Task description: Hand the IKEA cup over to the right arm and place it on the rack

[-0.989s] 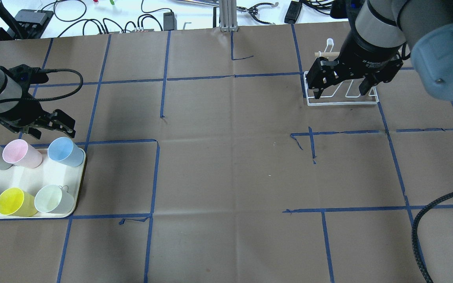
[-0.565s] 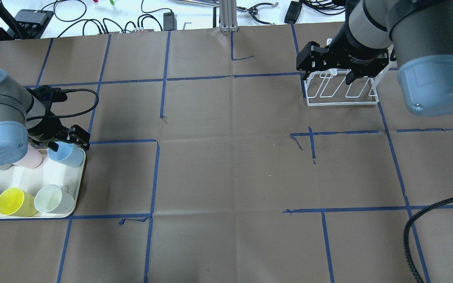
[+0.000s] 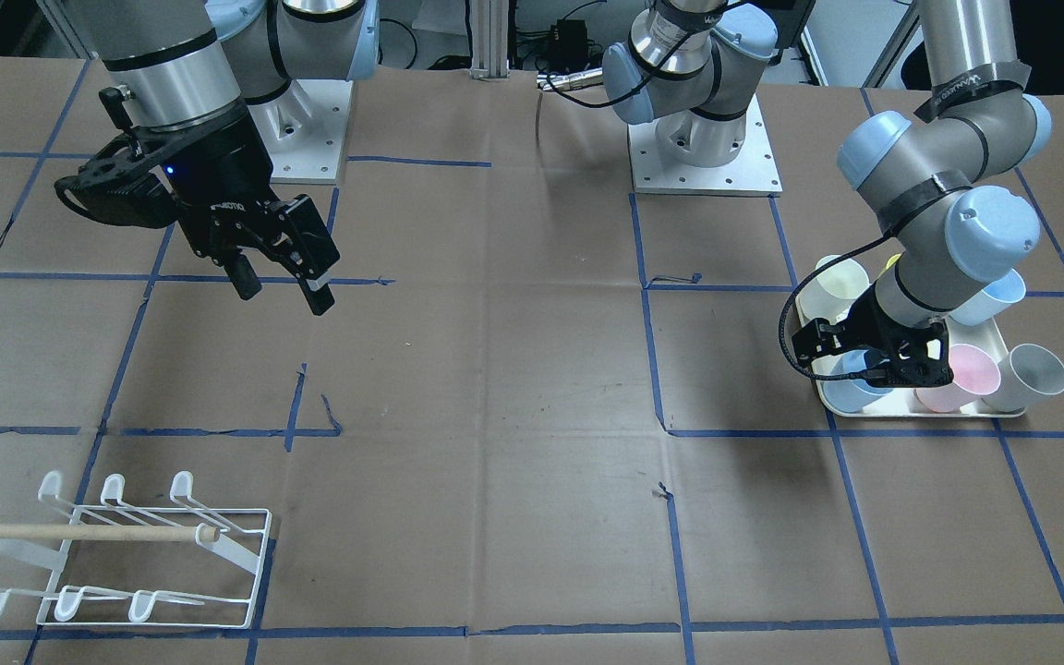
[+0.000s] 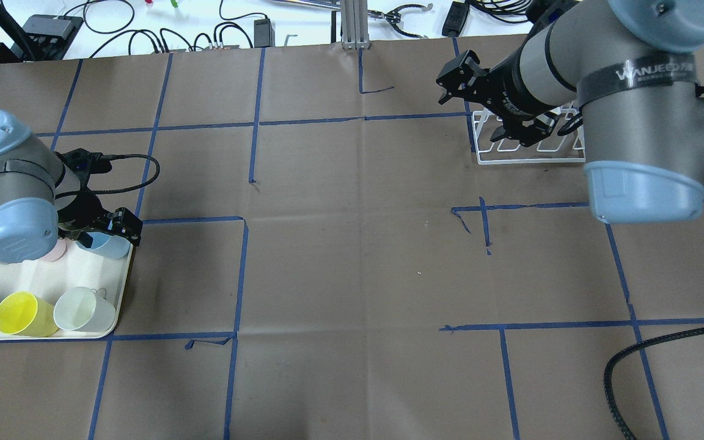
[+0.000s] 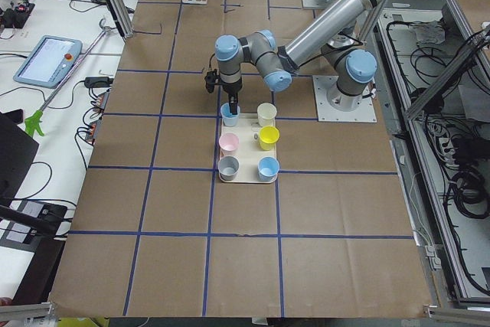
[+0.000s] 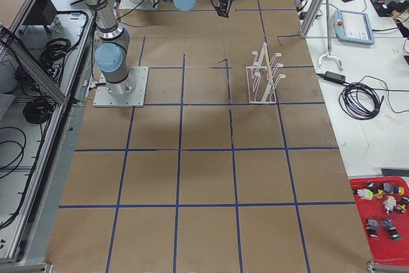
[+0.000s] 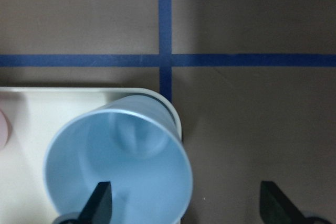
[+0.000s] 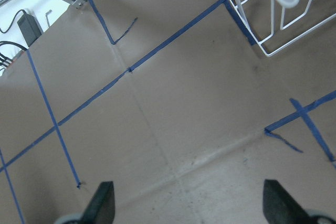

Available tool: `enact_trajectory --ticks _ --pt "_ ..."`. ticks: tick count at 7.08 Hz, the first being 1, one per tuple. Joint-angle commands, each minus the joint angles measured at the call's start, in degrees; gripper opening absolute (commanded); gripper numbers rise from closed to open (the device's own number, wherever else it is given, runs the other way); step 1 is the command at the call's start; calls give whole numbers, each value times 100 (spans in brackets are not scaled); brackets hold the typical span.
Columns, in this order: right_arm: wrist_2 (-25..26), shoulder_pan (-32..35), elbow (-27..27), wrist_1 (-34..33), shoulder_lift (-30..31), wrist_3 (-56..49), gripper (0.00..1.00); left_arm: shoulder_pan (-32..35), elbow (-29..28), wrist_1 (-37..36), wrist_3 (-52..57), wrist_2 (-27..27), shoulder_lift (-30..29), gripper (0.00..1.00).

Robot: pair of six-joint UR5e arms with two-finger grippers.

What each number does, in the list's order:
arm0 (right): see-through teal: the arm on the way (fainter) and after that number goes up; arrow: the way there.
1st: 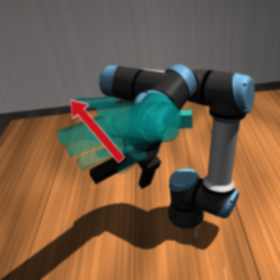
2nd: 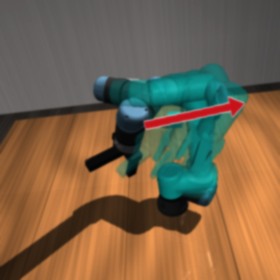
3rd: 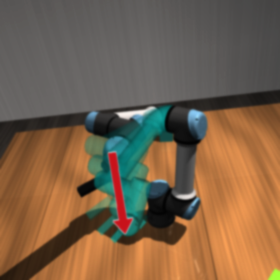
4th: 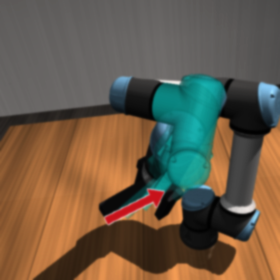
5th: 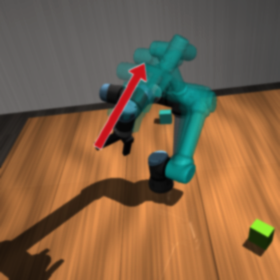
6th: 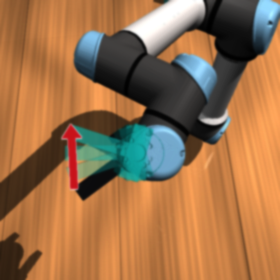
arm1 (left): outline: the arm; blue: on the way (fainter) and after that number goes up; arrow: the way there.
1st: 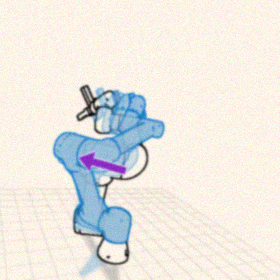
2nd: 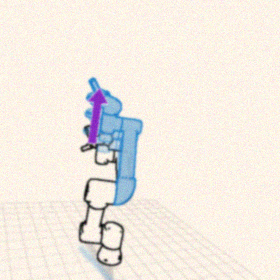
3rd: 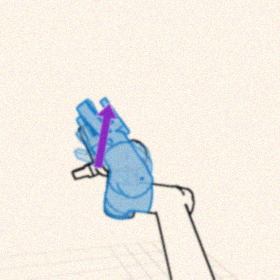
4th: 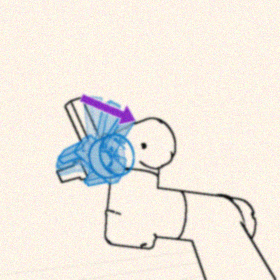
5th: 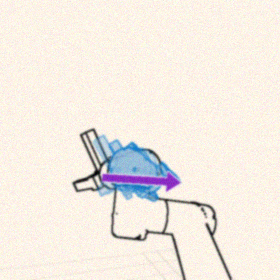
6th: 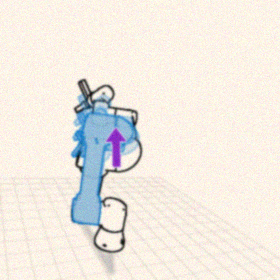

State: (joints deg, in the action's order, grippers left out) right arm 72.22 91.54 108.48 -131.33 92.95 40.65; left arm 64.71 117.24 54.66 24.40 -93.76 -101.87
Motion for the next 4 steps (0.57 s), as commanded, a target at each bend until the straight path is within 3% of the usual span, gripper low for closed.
enact_trajectory --ticks 1,2,3,4 --pt "-665 13 802 -2137 21 1577 100 -46 -61 -17 4 -28 17 93" --pt "-674 30 1250 -3656 -5 2360 100 -46 -87 -8 12 24 44 77" --pt "-718 48 1629 -4672 -49 2812 100 -46 -105 -8 21 42 70 49" --pt "-1292 39 1972 -5143 -49 3173 100 -46 -105 -8 21 51 79 27"
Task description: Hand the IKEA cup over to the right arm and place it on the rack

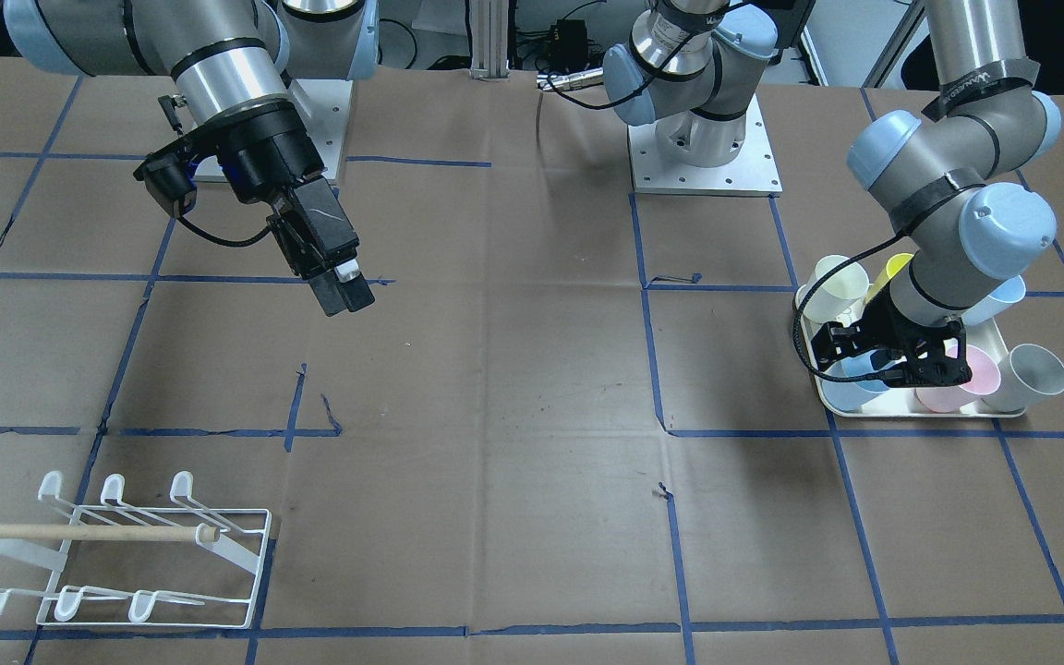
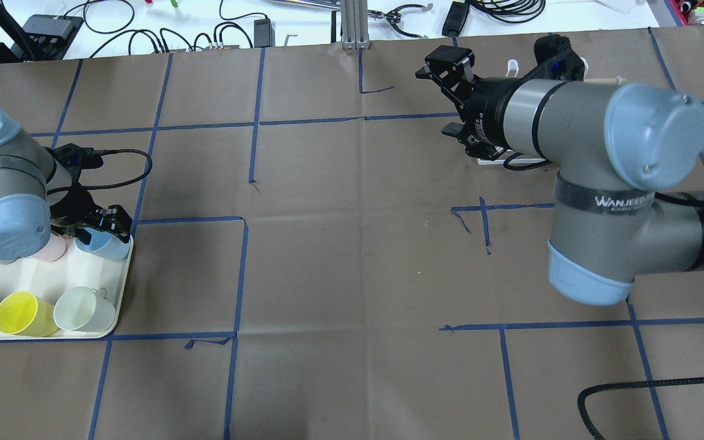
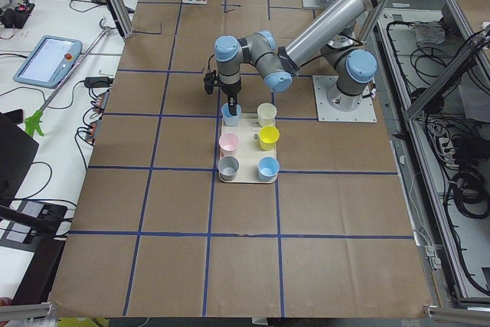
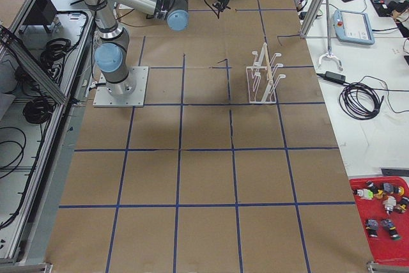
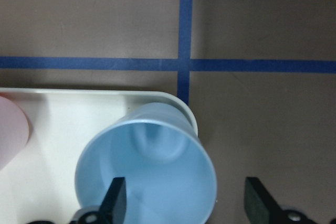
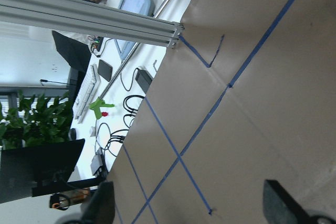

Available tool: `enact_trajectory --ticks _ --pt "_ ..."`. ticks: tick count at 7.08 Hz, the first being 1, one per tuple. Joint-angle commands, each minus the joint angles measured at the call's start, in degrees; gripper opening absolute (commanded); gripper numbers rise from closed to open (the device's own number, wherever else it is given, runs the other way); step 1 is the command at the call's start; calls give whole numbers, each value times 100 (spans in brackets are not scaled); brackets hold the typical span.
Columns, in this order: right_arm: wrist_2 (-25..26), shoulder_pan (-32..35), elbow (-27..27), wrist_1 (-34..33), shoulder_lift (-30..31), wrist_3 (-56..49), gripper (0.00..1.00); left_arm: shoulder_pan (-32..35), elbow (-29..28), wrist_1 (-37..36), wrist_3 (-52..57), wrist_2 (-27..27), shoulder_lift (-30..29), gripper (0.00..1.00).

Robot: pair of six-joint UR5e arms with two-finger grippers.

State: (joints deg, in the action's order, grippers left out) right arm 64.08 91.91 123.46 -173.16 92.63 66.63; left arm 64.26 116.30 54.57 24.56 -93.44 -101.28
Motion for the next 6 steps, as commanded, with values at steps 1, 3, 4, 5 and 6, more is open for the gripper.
enact_trajectory --ticks 1,3,4,5,6 --pt "-658 2 721 -1252 18 1075 100 8 -20 9 13 184 29 8" --pt "-564 63 969 -1756 -34 2392 100 17 -38 27 31 274 46 0" --pt "-659 81 960 -1834 -17 2415 100 17 -116 79 31 431 125 0" --pt "-738 72 960 -1957 -17 2381 100 34 -282 297 31 432 247 0" --pt "-817 81 952 -2289 -43 2381 100 43 -553 883 31 415 484 0"
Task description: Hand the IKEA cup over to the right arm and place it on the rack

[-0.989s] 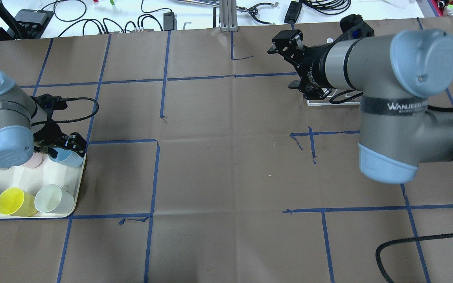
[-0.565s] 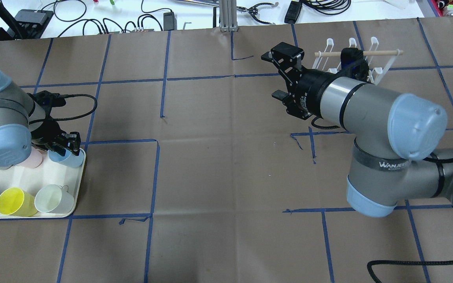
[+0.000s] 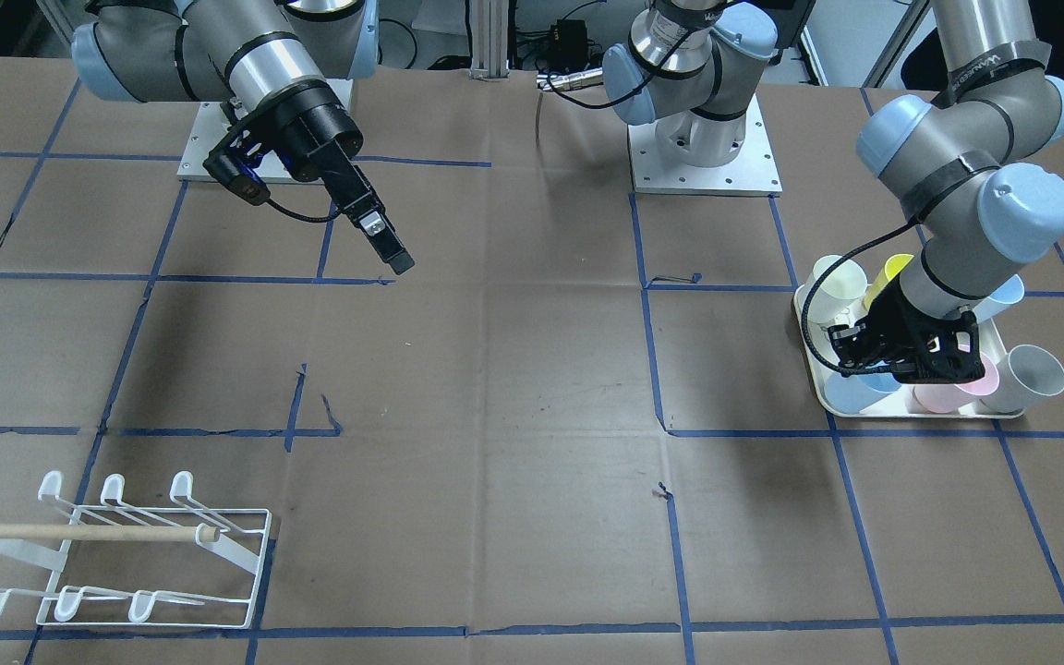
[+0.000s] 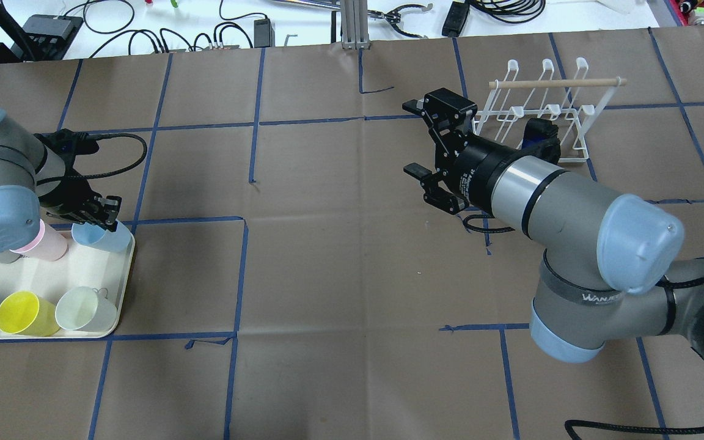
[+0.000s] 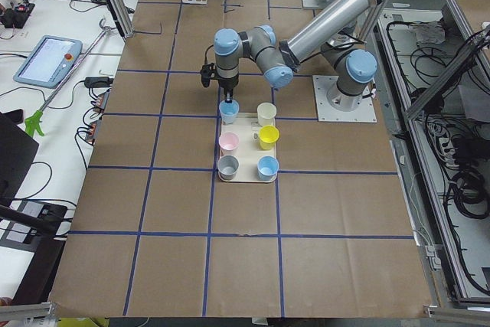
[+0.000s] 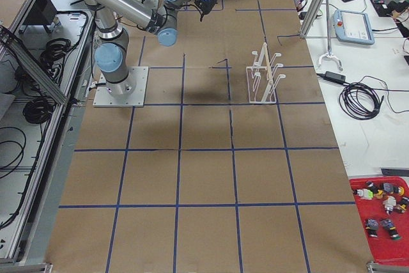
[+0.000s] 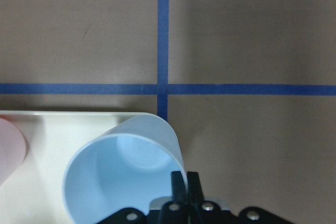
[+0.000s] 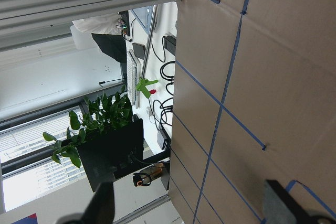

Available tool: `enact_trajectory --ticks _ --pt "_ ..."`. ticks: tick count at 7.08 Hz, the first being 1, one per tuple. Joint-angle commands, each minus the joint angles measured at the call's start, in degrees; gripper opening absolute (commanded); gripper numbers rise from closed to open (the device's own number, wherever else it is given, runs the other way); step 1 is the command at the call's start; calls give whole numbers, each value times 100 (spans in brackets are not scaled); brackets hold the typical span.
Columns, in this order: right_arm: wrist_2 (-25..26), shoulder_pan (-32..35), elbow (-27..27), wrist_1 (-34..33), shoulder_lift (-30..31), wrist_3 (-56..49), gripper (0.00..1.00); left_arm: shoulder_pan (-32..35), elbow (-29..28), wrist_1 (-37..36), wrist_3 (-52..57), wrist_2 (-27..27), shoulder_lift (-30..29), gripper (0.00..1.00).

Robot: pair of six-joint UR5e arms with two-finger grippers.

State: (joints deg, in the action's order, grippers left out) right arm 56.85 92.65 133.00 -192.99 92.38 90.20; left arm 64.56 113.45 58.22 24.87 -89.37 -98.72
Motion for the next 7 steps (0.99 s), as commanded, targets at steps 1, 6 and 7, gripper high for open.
enact_trajectory --ticks 1,6,7 --pt "-103 7 15 -353 -18 24 100 21 -644 1263 -8 -19 439 0" --pt "-104 -1 15 -476 -27 15 100 109 -2607 3283 44 50 222 0" --pt "-103 -1 15 -485 -53 15 100 266 -2669 3187 218 347 161 0"
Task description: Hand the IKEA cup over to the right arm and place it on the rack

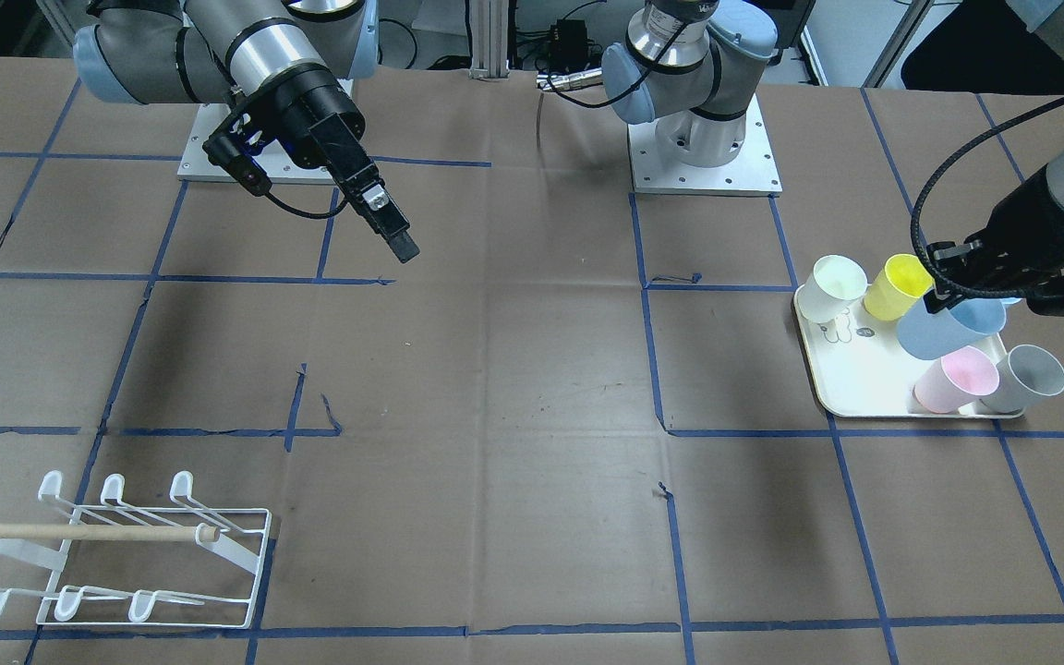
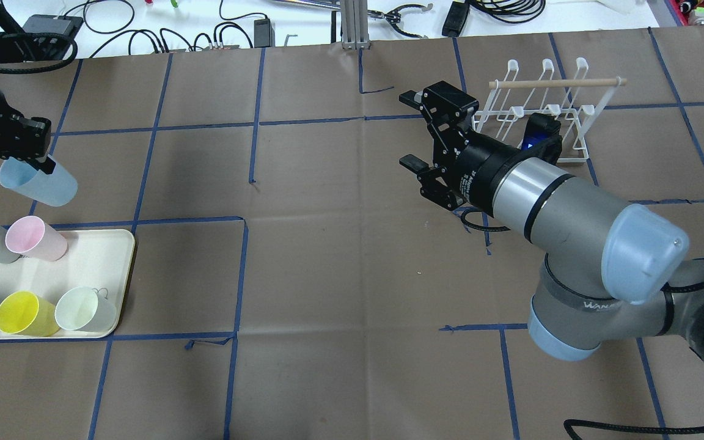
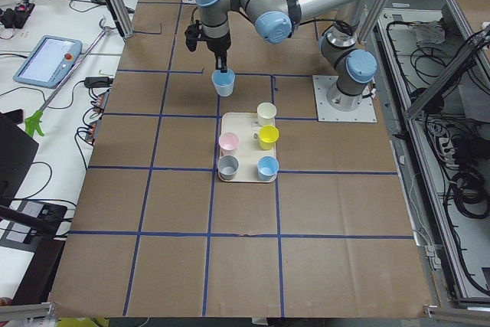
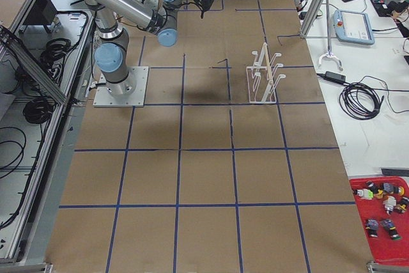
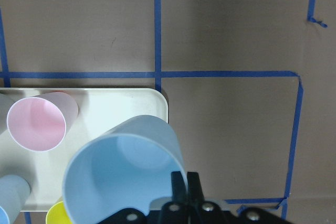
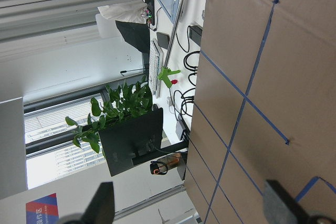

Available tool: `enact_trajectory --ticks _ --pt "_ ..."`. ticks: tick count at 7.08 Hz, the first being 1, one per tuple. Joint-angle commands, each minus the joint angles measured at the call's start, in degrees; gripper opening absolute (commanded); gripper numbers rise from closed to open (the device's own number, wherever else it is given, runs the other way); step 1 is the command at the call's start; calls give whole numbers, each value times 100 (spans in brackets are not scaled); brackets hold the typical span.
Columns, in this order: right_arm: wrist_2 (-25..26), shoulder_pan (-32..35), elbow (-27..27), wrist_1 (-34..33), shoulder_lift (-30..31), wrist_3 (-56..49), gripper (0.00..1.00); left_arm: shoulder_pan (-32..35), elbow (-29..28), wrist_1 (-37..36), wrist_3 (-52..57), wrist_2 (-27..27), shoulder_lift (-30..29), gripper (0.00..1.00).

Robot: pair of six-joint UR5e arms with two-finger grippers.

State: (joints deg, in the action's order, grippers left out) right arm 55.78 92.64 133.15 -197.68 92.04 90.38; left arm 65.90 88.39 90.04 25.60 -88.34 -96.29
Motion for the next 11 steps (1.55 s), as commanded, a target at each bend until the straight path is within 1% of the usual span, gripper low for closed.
enact_trajectory --ticks 1,2,3,4,5,6,7,8,9,10,11 --pt "3 0 -9 -16 -28 -12 100 247 -155 -552 208 812 -109 0" --pt "3 0 -9 -16 -29 -3 100 309 -33 -1263 252 1331 -136 0" --pt "3 0 -9 -16 -29 -12 100 353 55 -1853 287 2224 -145 0" --pt "3 0 0 -7 -37 -12 100 423 178 -2363 287 2624 -145 0" --pt "3 0 -9 -7 -37 -12 100 546 370 -3073 296 3351 -145 0" --pt "3 0 0 -7 -37 -12 100 660 642 -3785 322 3880 -145 0" --pt "3 0 -9 -7 -37 -3 100 809 958 -4523 323 4242 -145 0" --pt "3 0 -9 -7 -37 -3 100 889 1274 -5322 305 5020 -197 0" --pt "3 0 -9 -16 -37 -3 100 925 1591 -5957 296 5533 -371 0" --pt "3 0 -9 -16 -29 -3 100 942 1855 -6859 296 6225 -695 3" --pt "-15 0 -9 -33 -20 23 100 977 2031 -7973 253 6624 -1186 7"
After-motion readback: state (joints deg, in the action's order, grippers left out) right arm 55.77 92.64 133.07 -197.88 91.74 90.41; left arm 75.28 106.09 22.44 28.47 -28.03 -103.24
